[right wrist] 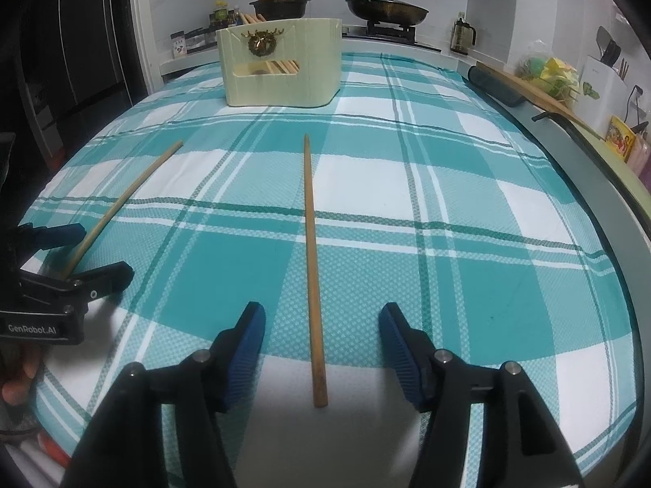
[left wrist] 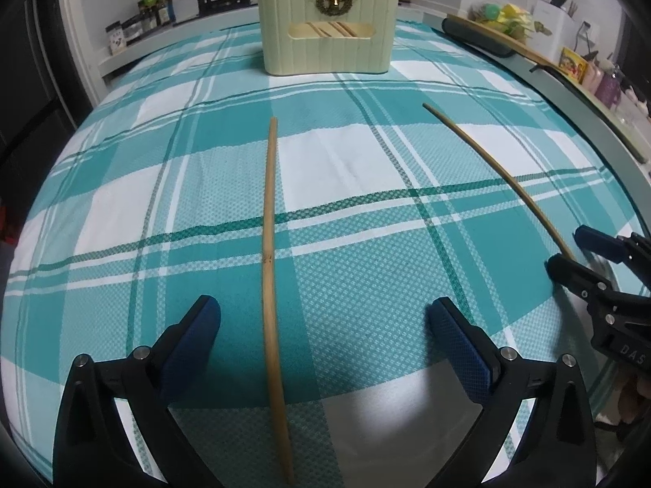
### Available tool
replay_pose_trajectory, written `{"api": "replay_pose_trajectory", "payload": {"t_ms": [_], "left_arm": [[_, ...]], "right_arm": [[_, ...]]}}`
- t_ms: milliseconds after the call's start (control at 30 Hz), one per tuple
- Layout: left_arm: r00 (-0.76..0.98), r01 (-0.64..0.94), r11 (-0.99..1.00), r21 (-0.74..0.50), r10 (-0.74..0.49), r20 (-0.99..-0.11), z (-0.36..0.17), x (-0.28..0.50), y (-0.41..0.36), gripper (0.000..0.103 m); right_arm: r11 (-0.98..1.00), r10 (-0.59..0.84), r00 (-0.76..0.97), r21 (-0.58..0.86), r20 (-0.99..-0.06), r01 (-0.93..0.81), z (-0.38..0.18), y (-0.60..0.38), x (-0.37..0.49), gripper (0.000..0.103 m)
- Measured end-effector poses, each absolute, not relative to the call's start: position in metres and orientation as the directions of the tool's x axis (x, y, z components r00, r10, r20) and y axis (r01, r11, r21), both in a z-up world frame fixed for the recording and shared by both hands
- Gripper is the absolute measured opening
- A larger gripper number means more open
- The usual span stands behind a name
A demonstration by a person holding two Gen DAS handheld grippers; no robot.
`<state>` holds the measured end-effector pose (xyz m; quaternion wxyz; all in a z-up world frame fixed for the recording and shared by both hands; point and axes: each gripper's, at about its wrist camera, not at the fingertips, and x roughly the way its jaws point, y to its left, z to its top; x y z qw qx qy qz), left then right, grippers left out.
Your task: Organize utensils
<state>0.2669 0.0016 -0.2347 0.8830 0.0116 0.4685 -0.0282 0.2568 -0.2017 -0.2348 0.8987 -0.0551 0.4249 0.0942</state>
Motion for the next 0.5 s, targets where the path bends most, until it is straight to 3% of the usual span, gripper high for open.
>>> {"api": "replay_pose_trajectory", "payload": {"t_ms": [333,500], "left_arm": [[0.566,0.069,0.997,-0.017,-0.053,-0.822,-0.233,0.265,0.003,0.102],[0.599,0.081,0.993,-0.087,-0.118,-0.792,-0.215,0.258,0.017,0.102]], "right_arm": [[0.978,0.117,0.629,-0.023,-0.769,-0.210,-0.235,-0.201,0.256,0.061],[0.976,0.124,0.619,-0.019,-0.776,-0.219,-0.235,-0.202,0.257,0.061]]}}
